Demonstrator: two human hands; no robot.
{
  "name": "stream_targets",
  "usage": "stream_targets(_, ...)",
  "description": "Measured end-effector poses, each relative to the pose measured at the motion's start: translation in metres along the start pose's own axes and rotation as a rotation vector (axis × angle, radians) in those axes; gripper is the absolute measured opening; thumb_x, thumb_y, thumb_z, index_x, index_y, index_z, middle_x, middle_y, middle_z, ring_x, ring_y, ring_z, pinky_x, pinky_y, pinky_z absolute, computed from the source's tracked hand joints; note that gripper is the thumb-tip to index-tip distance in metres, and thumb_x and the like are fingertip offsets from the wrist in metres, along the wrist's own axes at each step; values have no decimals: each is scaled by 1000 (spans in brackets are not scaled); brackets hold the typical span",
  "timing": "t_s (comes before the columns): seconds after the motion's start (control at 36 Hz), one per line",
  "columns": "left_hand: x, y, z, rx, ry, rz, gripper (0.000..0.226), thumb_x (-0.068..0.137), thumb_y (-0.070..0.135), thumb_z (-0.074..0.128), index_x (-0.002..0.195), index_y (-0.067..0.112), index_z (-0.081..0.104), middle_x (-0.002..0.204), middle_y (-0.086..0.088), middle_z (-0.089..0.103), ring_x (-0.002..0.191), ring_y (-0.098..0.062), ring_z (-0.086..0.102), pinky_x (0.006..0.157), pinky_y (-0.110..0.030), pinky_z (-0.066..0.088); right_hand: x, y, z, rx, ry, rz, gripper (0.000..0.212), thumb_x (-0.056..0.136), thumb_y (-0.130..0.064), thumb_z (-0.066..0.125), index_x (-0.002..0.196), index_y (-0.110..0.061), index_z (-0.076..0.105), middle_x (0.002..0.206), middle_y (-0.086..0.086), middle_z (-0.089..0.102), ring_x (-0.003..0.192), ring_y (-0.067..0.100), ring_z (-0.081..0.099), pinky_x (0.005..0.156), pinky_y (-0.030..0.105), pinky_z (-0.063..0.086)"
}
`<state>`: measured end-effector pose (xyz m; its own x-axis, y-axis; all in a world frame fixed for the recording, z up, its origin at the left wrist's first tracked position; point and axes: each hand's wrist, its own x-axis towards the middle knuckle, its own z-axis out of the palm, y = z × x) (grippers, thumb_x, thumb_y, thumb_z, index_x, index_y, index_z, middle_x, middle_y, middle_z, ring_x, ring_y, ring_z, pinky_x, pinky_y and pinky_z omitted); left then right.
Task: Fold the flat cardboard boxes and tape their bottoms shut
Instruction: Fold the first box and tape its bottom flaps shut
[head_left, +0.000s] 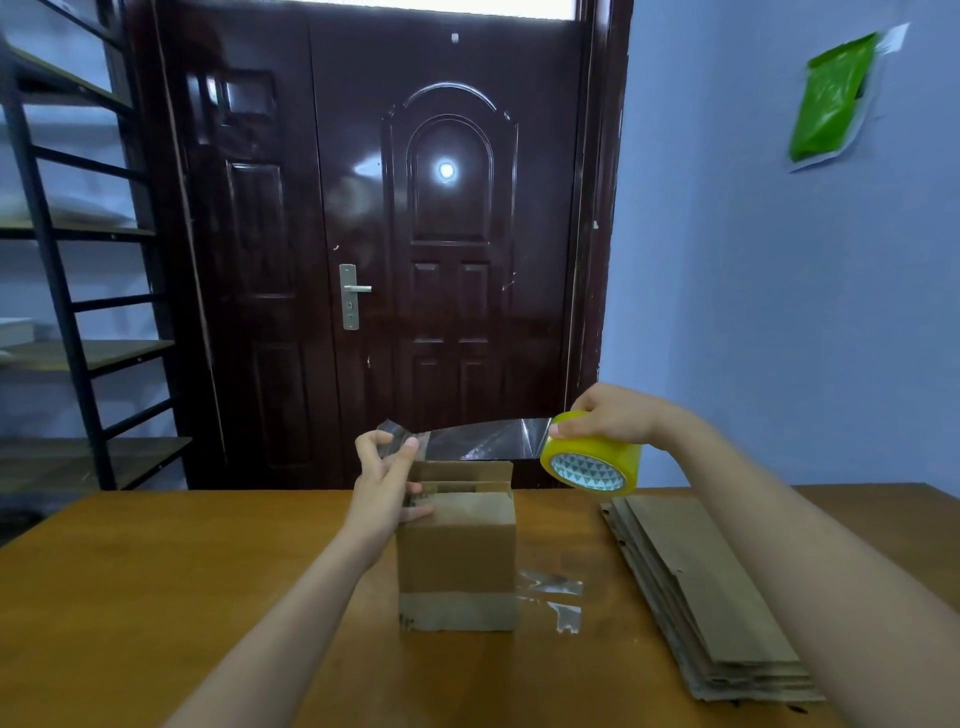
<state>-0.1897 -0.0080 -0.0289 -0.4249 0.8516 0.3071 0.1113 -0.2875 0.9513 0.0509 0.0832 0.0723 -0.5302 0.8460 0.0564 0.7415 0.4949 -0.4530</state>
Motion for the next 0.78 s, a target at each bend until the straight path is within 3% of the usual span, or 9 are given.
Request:
stream_targets(0.28, 3, -8, 0, 172, 5, 3, 29, 97, 37, 47, 113, 17, 33, 97, -16, 61, 73, -19, 62, 67, -29, 59, 0, 0, 0, 42, -16, -5, 34, 87, -46, 60, 77, -14, 64, 76, 1, 65, 65, 13, 62, 60, 20, 48)
stream_targets(0.44, 8, -5, 1, 357, -55, -8, 35, 96, 43, 46, 114, 19, 29, 79, -10, 61, 63, -20, 59, 68, -40, 57, 1, -1, 8, 33, -68, 1, 32, 87, -46, 60, 74, -17, 63, 74, -1, 63, 66, 13, 61, 60, 21, 46)
stream_targets(0.58, 12, 0, 1, 255, 1, -94, 33, 98, 39, 45, 112, 15, 27, 86, -15, 61, 63, -23, 60, 54, -27, 54, 3, 1, 14, 39, -78, 11, 34, 88, -43, 60, 66, -18, 60, 66, -2, 60, 62, 13, 59, 60, 22, 45)
stream_targets(0.69, 16, -5, -2, 137, 86, -188, 28, 99, 35, 43, 112, 14, 29, 91, -21, 66, 72, -30, 68, 59, -33, 59, 7, 7, 19, 109, -54, 23, 36, 86, -42, 61, 69, -10, 62, 67, 2, 60, 66, 17, 58, 67, 27, 47)
stream_targets(0.78, 18, -9, 0, 103, 112, -195, 18, 101, 25, 40, 110, 15, 29, 93, -23, 66, 74, -28, 68, 55, -31, 59, 13, 7, 23, 142, -51, 22, 38, 85, -41, 62, 64, -10, 60, 58, -1, 56, 61, 15, 54, 67, 28, 46)
